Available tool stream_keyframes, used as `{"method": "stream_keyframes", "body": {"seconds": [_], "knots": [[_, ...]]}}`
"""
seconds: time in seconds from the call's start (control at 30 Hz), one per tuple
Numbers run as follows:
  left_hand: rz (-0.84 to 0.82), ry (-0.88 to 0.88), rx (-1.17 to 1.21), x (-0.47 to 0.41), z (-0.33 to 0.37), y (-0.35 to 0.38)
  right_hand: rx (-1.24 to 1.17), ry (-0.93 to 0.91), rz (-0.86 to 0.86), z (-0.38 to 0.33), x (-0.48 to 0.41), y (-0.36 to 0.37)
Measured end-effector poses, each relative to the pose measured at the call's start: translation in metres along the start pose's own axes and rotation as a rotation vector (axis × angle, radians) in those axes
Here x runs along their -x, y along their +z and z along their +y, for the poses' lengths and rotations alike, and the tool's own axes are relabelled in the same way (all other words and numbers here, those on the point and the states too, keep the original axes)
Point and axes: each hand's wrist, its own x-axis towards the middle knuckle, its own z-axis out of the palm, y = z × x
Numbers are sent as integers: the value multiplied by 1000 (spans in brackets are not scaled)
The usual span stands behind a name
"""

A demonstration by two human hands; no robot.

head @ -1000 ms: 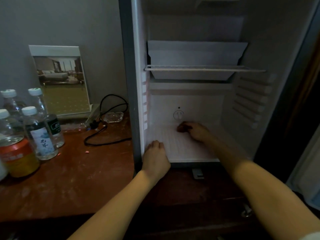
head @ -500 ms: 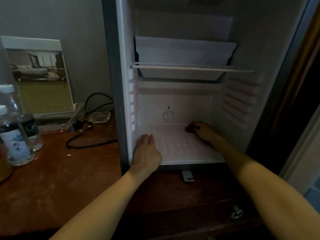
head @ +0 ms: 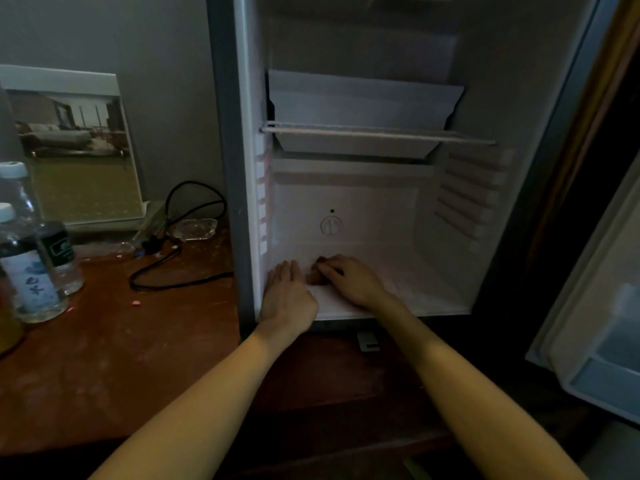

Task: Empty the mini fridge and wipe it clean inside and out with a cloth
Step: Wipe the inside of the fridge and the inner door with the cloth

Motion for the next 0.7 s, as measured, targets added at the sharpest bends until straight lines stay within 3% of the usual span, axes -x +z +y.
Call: {"method": "stream_keyframes", "body": {"seconds": [0.27, 0.7], "knots": [[-22, -44, 11, 6, 5, -3, 5, -100, 82, -5, 61, 3], [-12, -10, 22, -4, -1, 6, 25, -4, -32, 23, -67, 2]]}}
